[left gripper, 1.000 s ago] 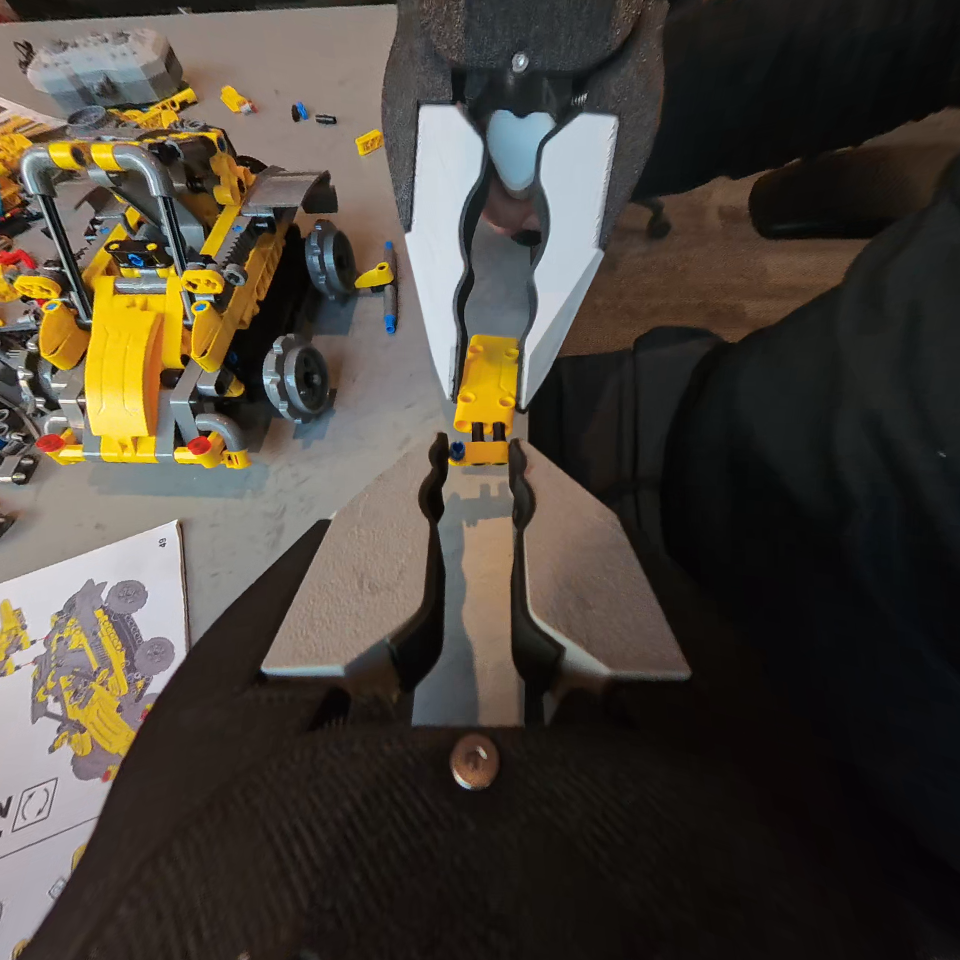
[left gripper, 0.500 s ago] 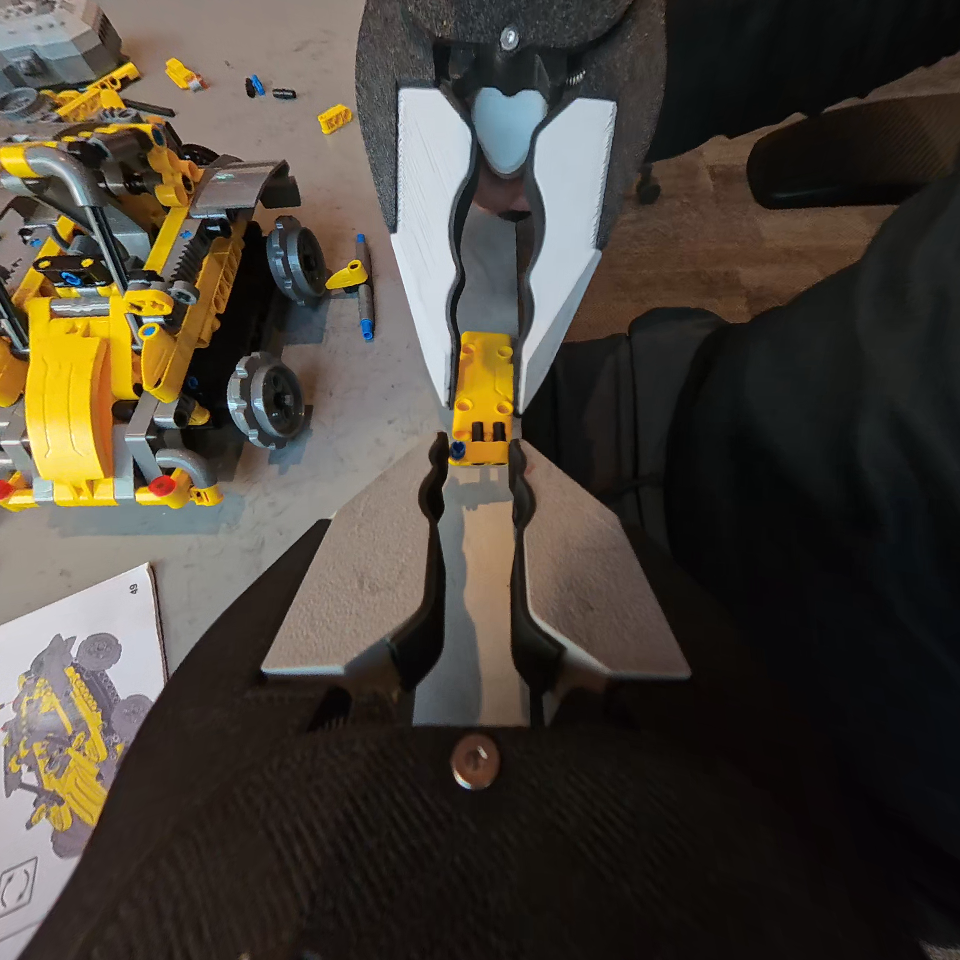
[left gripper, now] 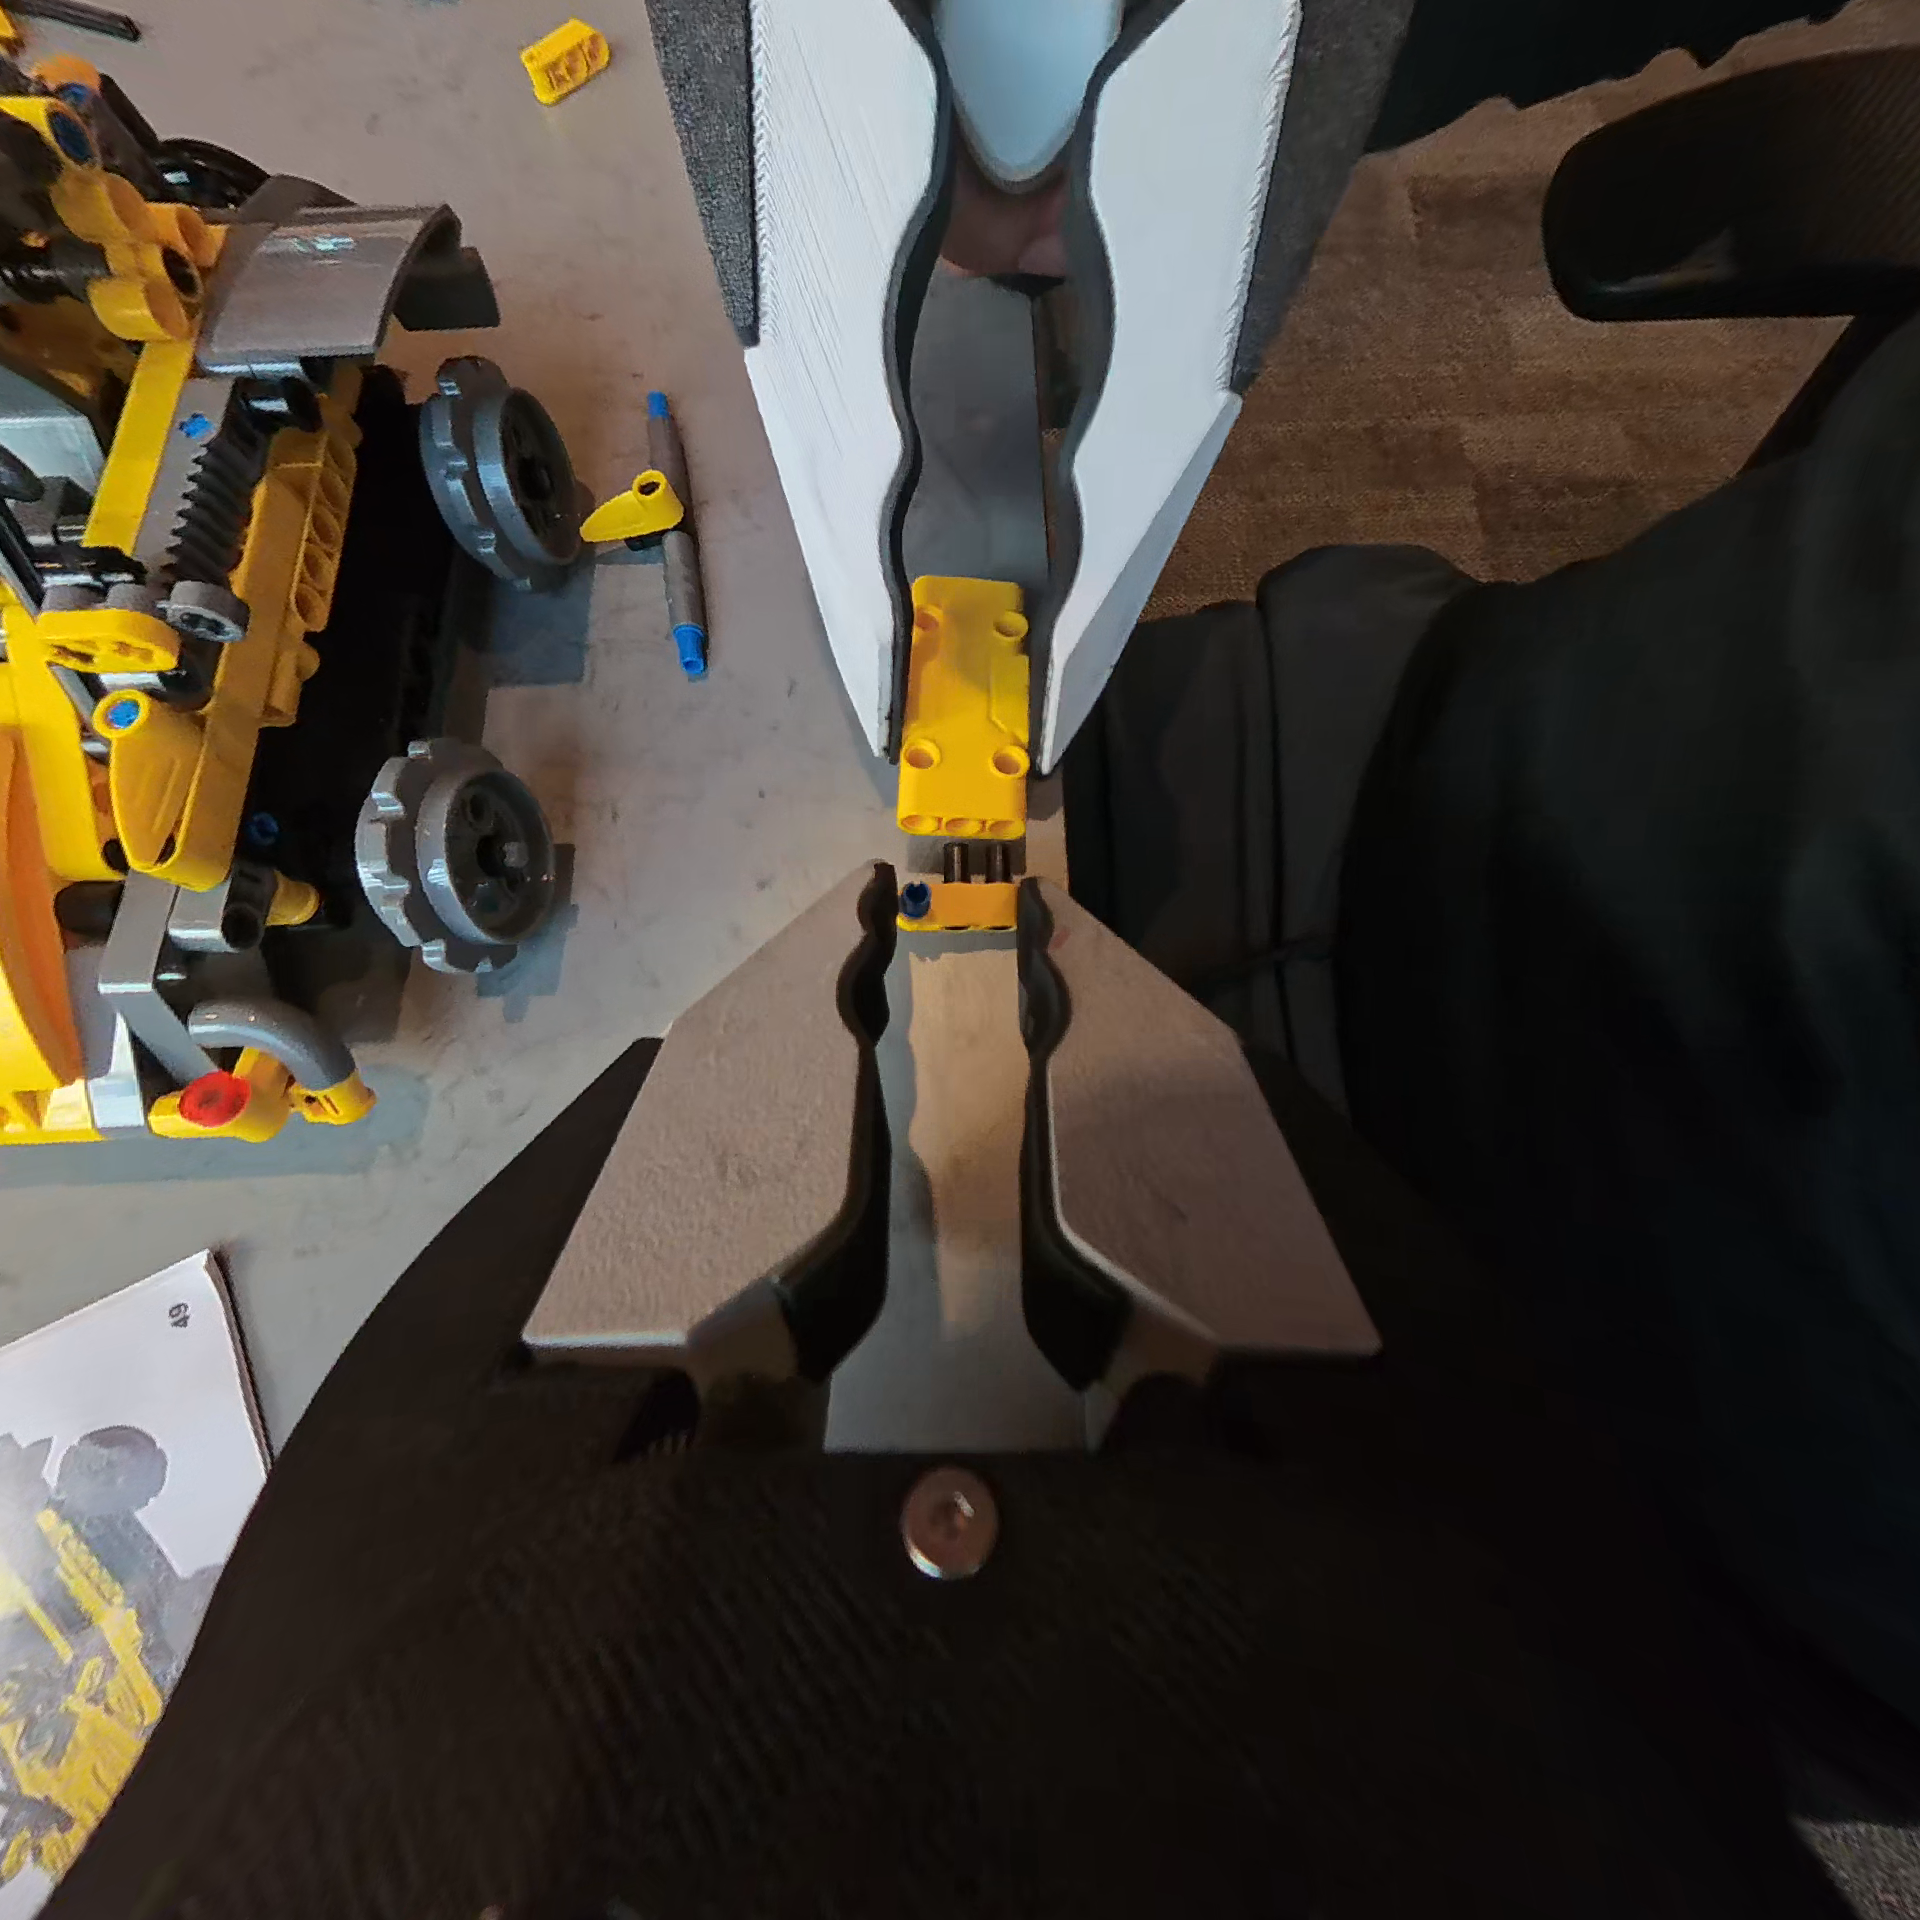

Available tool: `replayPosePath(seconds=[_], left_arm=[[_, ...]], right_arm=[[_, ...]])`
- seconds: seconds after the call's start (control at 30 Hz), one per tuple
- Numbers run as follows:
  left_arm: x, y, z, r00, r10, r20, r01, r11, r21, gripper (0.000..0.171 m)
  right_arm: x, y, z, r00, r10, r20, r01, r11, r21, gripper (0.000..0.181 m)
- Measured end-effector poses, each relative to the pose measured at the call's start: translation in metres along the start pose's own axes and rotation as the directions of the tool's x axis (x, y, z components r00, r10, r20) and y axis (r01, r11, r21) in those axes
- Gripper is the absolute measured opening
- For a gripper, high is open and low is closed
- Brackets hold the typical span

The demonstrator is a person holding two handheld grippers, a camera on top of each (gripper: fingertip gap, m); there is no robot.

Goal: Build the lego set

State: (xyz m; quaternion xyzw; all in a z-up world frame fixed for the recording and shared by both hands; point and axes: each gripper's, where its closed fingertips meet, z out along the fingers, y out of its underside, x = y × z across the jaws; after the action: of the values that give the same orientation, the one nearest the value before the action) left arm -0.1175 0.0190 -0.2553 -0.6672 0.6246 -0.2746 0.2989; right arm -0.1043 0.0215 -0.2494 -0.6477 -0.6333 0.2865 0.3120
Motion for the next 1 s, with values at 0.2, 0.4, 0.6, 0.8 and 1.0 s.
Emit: replayPosePath(seconds=[0.2,0.4,0.6,0.8,1.0], left_arm=[[0.0001,0.0008,-0.0005,1.000,-0.006,-0.007,0.006,1.000,-0.002,0.020],[-0.0009,0.0021,0.0021,1.000,-0.020,-0.011,0.020,1.000,-0.017,0.020],[0.0020,0.0010,0.0039,0.999,-0.028,-0.028,0.028,0.999,-0.019,0.020],[0.0013,0.0009,0.0045,0.999,-0.038,-0.026,0.037,0.999,-0.020,0.020],[0.0011,0.0008,0.0050,0.998,-0.055,-0.022,0.055,0.998,-0.022,0.020]], right_arm=[[-0.0002,0.0080,0.0036,1.000,-0.009,0.011,0.009,0.998,-0.054,0.024],[-0.0006,0.0088,0.0045,0.999,0.015,0.040,-0.013,0.998,-0.057,0.024],[-0.0007,0.0089,0.0050,0.999,0.019,0.048,-0.016,0.998,-0.056,0.024],[-0.0009,0.0090,0.0050,0.999,0.020,0.050,-0.018,0.998,-0.056,0.024],[-0.0009,0.0091,0.0052,0.998,0.021,0.051,-0.019,0.998,-0.056,0.024]])
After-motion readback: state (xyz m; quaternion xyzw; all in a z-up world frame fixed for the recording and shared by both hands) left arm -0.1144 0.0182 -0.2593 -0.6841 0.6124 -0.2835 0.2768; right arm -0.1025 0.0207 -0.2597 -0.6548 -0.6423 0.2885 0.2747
